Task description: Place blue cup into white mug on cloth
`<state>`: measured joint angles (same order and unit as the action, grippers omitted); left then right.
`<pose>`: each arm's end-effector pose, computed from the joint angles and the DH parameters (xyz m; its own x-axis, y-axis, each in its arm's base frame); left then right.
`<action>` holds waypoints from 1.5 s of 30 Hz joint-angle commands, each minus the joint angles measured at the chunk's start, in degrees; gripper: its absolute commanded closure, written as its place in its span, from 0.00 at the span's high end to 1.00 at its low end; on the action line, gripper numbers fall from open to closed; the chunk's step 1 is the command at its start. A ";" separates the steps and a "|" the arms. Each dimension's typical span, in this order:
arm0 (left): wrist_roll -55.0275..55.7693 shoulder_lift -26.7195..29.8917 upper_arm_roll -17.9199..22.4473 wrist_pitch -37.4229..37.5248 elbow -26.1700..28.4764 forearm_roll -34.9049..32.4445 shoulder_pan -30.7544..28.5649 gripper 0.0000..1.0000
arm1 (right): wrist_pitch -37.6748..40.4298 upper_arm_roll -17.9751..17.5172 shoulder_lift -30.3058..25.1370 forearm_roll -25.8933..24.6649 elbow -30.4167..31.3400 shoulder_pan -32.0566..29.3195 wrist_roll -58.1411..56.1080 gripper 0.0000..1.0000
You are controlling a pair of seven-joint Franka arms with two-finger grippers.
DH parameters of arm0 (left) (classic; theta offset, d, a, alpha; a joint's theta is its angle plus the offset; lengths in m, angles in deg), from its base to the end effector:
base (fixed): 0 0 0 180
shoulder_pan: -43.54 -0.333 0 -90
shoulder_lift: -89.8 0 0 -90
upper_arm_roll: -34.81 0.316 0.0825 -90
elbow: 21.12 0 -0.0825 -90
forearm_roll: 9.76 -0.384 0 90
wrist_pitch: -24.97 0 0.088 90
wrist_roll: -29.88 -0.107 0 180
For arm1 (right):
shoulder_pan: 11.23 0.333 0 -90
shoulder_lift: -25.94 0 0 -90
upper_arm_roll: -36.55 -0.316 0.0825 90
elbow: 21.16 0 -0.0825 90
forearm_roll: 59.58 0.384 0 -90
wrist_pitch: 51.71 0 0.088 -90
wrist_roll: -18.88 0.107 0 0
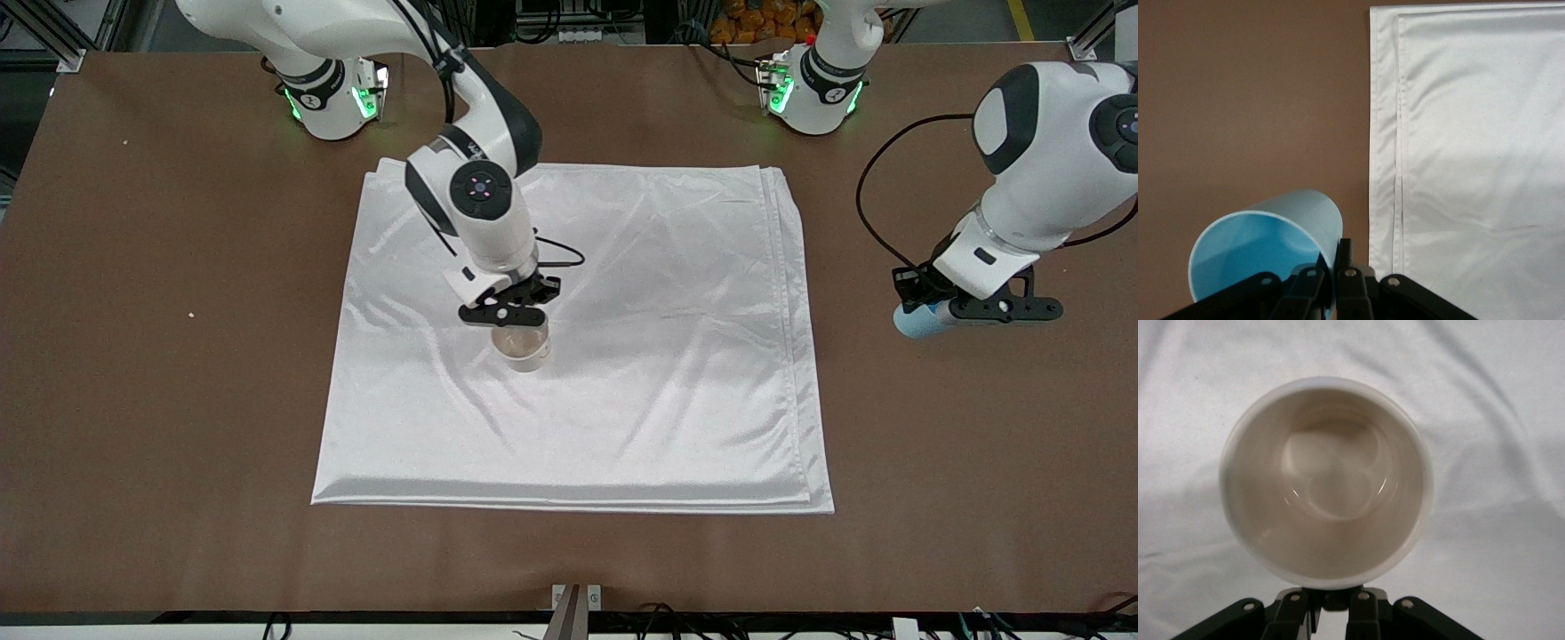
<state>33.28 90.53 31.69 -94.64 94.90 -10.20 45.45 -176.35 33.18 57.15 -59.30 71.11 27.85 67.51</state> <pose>0.5546 -0.0485 0.4605 0.9966 -0.0320 0.0756 -0.0319 -0.9995 -0.0032 0.5127 0.4621 0.3128 0.9928 -0.1189 -0.0121 -0.1193 -0.9921 -0.0385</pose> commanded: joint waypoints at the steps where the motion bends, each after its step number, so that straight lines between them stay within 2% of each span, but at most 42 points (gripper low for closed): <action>1: -1.37 2.27 -0.40 2.10 0.43 -0.01 -0.32 0.00 | 0.71 0.47 6.49 0.25 -6.83 3.10 5.85 0.00; 12: -0.40 2.62 -1.89 2.11 0.52 -0.01 -0.41 0.00 | -1.14 0.47 9.48 0.16 -8.33 6.44 7.44 0.00; 22: 1.79 2.09 -6.02 2.11 0.44 -0.01 -1.37 0.00 | -1.75 0.47 11.42 0.16 -8.33 6.79 6.57 0.00; 23: 1.79 2.00 -6.46 2.11 0.43 -0.01 -1.46 0.00 | -1.67 0.47 11.42 0.07 -8.33 6.79 6.57 0.04; 24: 1.97 1.92 -6.90 2.11 0.43 -0.01 -1.46 0.00 | -1.67 0.47 11.33 0.07 -8.33 6.71 6.74 0.31; 25: 2.06 1.91 -7.16 2.19 0.43 -0.01 -1.46 0.00 | -1.58 0.47 11.24 0.24 -8.42 6.62 6.92 0.69; 26: 2.32 1.91 -7.43 2.11 0.43 -0.01 -1.46 0.00 | -1.58 0.47 11.07 0.25 -8.42 6.36 6.92 1.00; 32: 4.87 1.56 -9.80 2.11 0.35 -0.01 -1.46 0.00 | 1.66 0.47 8.61 0.42 -8.94 5.92 6.48 1.00; 40: 8.02 0.60 -13.84 2.11 -0.18 -0.01 -1.55 0.00 | 12.21 0.30 -0.70 0.51 -9.38 3.20 4.90 1.00; 45: 13.12 -1.77 -17.44 1.93 -1.93 -0.01 -1.55 0.00 | 19.06 0.56 -6.85 3.05 -9.30 -0.05 -0.54 1.00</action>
<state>41.69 91.10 18.09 -93.21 95.22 -10.18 44.87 -163.27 33.96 57.62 -58.82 59.63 31.19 71.96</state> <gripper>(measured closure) 0.956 0.000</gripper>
